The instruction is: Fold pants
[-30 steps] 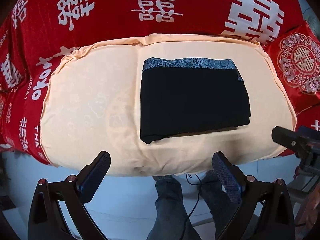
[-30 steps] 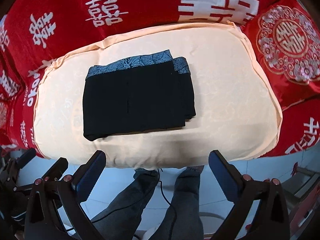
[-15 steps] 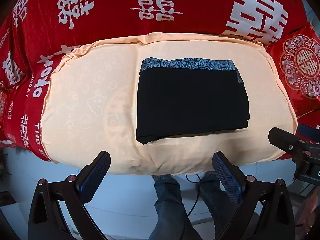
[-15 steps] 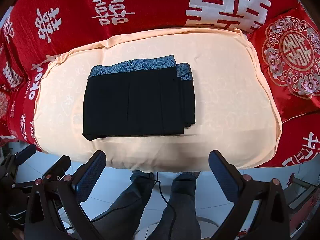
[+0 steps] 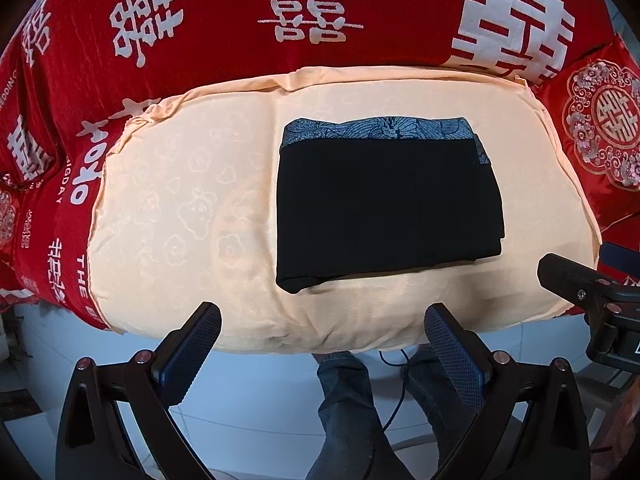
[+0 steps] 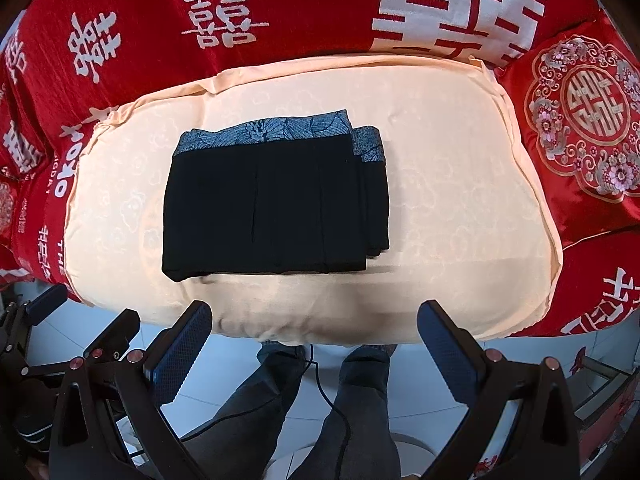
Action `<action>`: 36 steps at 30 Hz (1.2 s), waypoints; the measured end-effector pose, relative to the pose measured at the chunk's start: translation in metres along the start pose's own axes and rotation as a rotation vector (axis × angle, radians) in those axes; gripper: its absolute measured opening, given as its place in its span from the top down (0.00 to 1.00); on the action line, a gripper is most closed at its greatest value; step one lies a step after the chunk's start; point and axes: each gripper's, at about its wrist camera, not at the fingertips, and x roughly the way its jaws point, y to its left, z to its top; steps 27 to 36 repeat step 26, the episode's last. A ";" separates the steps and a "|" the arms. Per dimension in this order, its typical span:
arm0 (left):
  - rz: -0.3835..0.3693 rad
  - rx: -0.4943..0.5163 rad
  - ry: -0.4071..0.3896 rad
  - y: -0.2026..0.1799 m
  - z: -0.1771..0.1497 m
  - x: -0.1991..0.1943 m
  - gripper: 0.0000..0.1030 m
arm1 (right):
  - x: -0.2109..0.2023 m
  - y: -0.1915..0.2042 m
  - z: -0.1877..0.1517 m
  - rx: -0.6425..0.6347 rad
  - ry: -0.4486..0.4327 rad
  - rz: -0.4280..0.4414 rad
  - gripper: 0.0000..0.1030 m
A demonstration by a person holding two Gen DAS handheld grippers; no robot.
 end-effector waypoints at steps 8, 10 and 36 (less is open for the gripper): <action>0.014 0.010 -0.009 -0.002 0.001 -0.002 0.01 | 0.003 0.002 -0.002 -0.010 0.008 -0.006 0.01; 0.010 0.010 -0.006 -0.001 0.000 -0.001 0.01 | 0.003 0.001 -0.001 -0.011 0.011 -0.007 0.01; -0.002 0.018 -0.021 -0.003 0.000 -0.003 0.01 | 0.006 0.002 -0.001 -0.019 0.025 -0.011 0.01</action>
